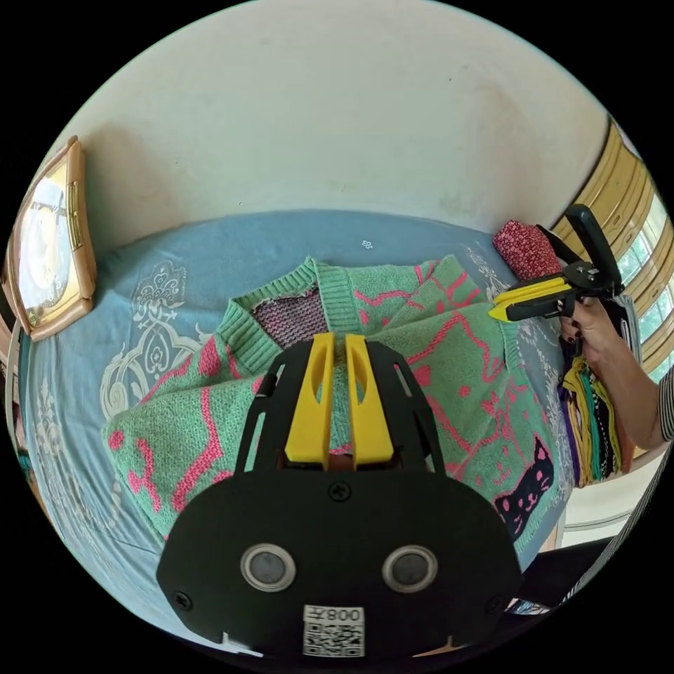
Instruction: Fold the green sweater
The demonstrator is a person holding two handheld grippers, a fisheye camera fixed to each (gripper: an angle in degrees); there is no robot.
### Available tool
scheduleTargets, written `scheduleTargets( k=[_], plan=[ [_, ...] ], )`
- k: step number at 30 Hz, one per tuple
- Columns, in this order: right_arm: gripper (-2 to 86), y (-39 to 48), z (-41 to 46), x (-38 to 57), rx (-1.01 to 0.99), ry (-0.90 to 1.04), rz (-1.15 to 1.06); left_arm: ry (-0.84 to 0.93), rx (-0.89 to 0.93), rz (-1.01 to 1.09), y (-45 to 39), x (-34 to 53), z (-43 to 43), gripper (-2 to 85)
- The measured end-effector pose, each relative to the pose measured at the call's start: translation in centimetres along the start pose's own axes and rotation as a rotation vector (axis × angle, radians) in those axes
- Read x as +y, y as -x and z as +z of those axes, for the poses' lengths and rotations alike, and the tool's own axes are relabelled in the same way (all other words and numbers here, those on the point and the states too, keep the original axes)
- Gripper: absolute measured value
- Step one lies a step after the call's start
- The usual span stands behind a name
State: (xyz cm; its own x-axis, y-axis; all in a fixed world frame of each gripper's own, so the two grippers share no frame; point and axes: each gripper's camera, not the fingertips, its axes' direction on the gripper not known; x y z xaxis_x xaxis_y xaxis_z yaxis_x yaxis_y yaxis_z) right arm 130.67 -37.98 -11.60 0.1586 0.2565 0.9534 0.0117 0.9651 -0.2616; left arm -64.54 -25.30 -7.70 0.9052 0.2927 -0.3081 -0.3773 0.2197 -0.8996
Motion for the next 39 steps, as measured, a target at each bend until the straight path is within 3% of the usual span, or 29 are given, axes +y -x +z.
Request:
scheduleTargets(
  k=[4, 9, 14, 18, 20, 26, 29, 33, 36, 39],
  plan=[
    [5.2, -2.4, 5.0, -0.5, -0.029, 0.109, 0.047, 0.027, -0.001, -0.038, 0.5, 0.8, 0.5, 2.5],
    [6.0, -3.5, 3.5, 1.2, -0.100, 0.014, 0.116, -0.065, -0.001, -0.198, 3.1, 4.8, -5.1, 1.8],
    [3.9, -1.6, 1.7, 2.8, -0.087, -0.102, 0.099, -0.047, -0.243, -0.344, 6.8, 8.9, -8.3, 0.7],
    [1.4, 1.2, 4.0, 2.2, 0.031, -0.044, 0.009, 0.057, -0.355, -0.389, 10.8, 10.2, -7.3, 0.3],
    [0.3, 1.7, 6.7, 2.1, 0.094, 0.031, -0.010, 0.106, -0.277, -0.424, 12.7, 11.0, -6.0, 0.2],
    [0.1, -0.8, 6.2, 3.6, -0.076, -0.036, 0.060, 0.054, -0.199, -0.439, 13.0, 13.2, -8.9, 0.2],
    [0.1, -0.5, 4.3, 4.7, -0.020, -0.116, 0.072, 0.017, -0.130, -0.390, 10.5, 15.5, -11.2, 0.2],
    [0.1, 1.7, 4.7, 6.1, 0.017, -0.125, 0.009, 0.107, -0.174, -0.366, 7.9, 19.4, -10.9, 0.1],
    [0.1, 2.4, 9.0, 7.0, 0.080, 0.017, -0.020, 0.124, -0.177, -0.375, 8.7, 21.4, -9.4, 0.1],
    [0.1, 1.4, 10.6, 7.7, 0.024, -0.009, -0.002, 0.159, -0.152, -0.382, 9.4, 21.2, -9.9, 0.1]
  ],
)
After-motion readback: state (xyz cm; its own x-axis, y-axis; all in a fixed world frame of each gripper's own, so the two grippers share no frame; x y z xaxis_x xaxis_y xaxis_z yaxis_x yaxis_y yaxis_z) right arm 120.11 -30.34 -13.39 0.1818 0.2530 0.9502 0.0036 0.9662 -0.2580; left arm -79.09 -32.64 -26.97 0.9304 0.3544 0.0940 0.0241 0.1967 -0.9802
